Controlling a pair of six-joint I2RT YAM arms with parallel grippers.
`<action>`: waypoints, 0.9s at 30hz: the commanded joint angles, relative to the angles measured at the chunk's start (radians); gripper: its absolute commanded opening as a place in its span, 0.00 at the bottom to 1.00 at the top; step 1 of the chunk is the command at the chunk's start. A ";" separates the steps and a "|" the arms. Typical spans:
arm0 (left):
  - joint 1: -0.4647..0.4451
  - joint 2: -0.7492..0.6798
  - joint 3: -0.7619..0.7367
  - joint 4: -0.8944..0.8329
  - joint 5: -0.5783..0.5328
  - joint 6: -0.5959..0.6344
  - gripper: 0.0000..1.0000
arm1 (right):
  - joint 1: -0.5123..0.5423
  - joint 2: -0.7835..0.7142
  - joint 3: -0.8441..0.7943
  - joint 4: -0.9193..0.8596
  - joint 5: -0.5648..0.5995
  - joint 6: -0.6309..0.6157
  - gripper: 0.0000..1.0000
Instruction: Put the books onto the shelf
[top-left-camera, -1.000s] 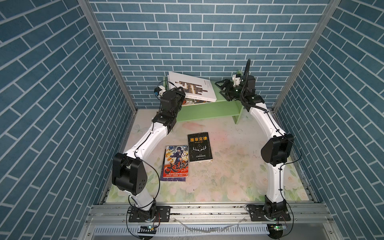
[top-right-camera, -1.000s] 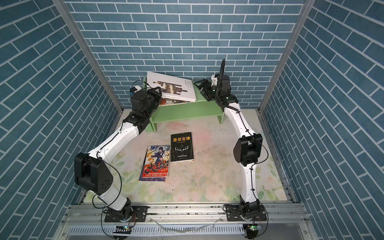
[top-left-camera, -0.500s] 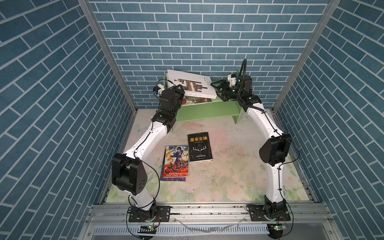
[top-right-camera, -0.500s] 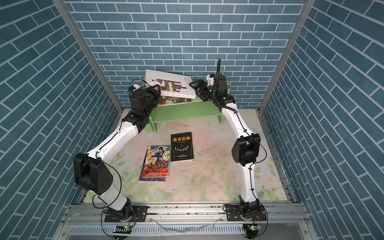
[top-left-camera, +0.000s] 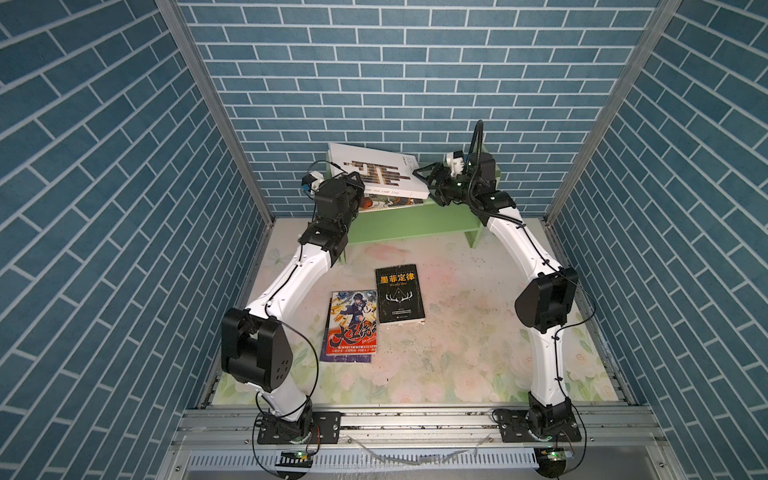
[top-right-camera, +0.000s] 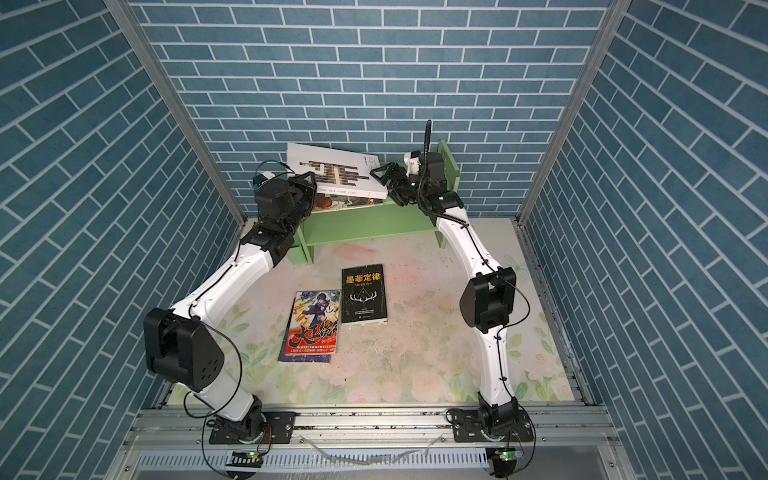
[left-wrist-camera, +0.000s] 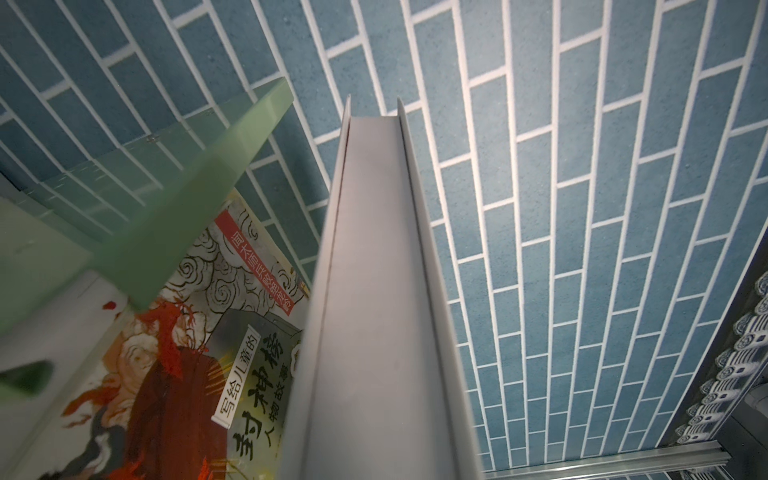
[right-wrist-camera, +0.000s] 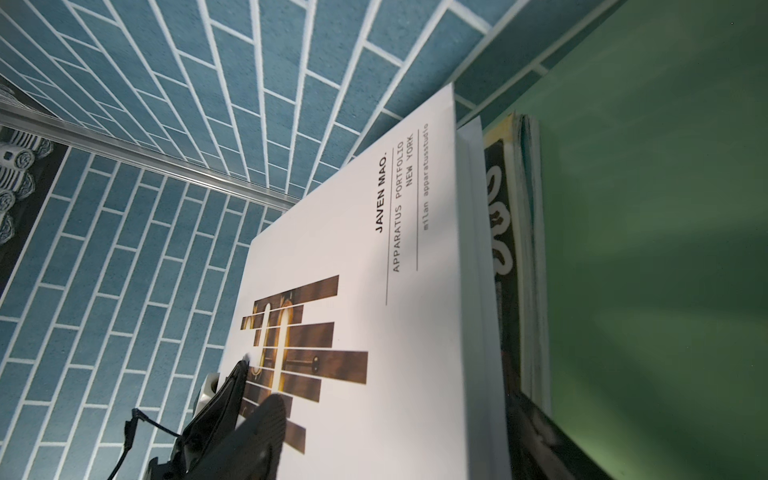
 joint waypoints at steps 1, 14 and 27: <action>0.008 -0.024 -0.010 0.004 0.013 0.001 0.23 | 0.003 0.001 -0.001 -0.030 0.029 0.000 0.83; 0.018 0.001 -0.014 -0.005 0.012 -0.012 0.52 | 0.004 0.003 0.016 -0.080 0.062 -0.029 0.83; 0.026 -0.004 0.048 -0.182 -0.036 -0.001 0.87 | 0.006 0.012 0.046 -0.069 0.054 -0.023 0.83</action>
